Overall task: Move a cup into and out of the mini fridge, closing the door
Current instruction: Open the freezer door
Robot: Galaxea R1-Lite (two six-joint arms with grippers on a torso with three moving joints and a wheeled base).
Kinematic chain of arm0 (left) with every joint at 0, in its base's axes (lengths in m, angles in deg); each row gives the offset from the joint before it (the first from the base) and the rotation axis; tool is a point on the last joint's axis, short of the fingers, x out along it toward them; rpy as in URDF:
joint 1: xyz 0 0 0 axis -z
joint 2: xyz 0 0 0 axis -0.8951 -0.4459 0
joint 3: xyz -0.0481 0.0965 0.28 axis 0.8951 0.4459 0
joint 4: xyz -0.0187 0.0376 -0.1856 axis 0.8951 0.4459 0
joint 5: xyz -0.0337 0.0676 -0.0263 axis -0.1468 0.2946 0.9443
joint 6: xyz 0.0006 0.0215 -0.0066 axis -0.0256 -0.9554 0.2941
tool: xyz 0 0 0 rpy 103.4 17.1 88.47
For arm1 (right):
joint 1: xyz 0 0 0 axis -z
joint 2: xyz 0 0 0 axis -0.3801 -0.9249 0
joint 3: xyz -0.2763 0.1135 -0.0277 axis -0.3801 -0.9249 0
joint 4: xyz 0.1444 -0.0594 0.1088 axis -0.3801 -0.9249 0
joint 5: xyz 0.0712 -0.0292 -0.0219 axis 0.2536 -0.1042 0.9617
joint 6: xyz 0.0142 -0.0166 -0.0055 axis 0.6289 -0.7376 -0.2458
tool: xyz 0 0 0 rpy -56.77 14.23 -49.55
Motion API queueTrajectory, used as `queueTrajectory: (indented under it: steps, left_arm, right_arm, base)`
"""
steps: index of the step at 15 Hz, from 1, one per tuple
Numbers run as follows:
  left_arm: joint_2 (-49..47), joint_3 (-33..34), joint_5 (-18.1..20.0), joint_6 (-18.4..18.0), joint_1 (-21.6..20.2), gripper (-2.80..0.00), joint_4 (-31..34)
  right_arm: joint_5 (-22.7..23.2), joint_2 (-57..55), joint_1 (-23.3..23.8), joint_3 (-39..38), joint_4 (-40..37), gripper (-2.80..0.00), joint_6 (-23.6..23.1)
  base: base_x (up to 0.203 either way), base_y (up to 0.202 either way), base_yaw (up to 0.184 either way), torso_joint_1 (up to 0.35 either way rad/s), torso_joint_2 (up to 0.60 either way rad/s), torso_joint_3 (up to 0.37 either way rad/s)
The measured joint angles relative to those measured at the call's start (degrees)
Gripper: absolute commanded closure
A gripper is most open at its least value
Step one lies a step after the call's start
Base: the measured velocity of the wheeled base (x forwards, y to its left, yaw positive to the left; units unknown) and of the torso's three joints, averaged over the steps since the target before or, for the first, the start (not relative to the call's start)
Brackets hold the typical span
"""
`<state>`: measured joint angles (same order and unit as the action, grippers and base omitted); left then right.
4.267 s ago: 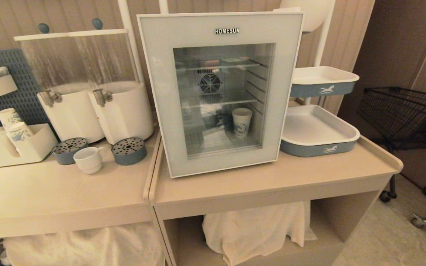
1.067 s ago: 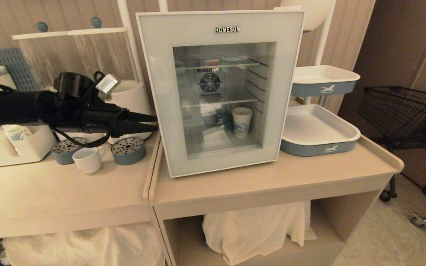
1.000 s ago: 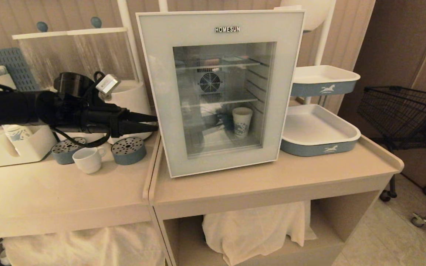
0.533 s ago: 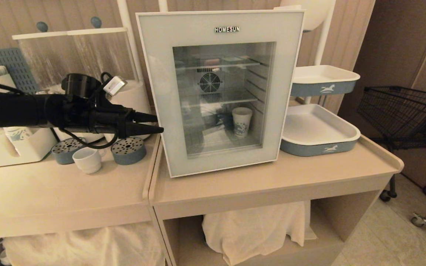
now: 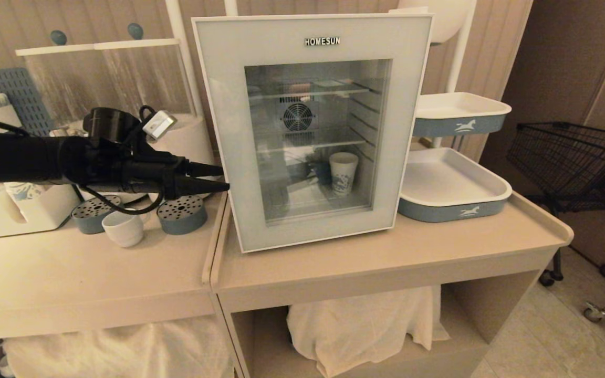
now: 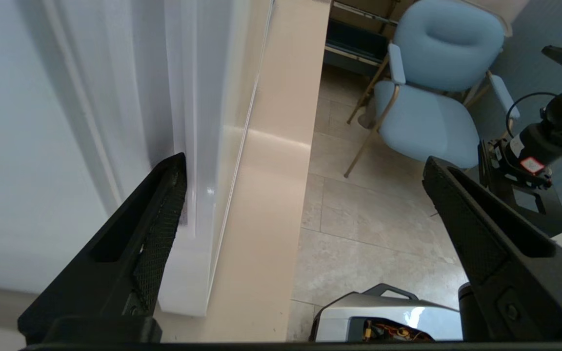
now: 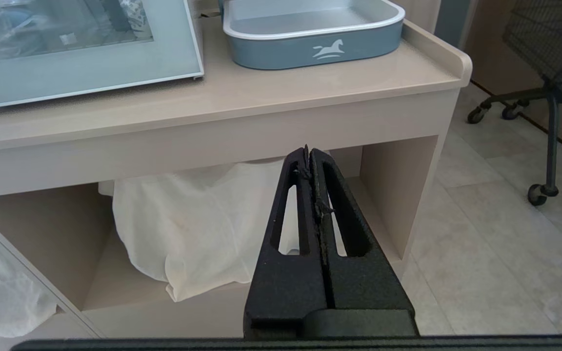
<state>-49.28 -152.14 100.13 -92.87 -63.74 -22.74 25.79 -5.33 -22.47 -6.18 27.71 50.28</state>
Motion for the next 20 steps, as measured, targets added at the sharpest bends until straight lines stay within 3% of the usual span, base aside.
queueTrajectory:
  steps: [8, 13, 20]
  left_arm:
    - [6.6, 5.8, 0.4, -0.8, 0.2, -2.8, 0.1]
    - [6.3, 5.8, -0.5, -0.4, -1.2, -2.8, -3.9]
    - [2.4, 3.3, -0.8, -0.2, -1.9, -2.8, -4.1]
  right_arm:
    - [-0.1, 0.0, 0.0, 0.0, 0.0, 0.0, 0.0]
    - [0.0, 0.0, 0.0, 0.0, 0.0, 0.0, -0.1]
    - [0.0, 0.0, -0.1, 0.0, 0.0, 0.0, 0.0]
  base:
    - [0.0, 0.0, 0.0, 0.0, 0.0, 0.0]
    - [0.0, 0.0, 0.0, 0.0, 0.0, 0.0]
    - [0.0, 0.0, 0.0, 0.0, 0.0, 0.0]
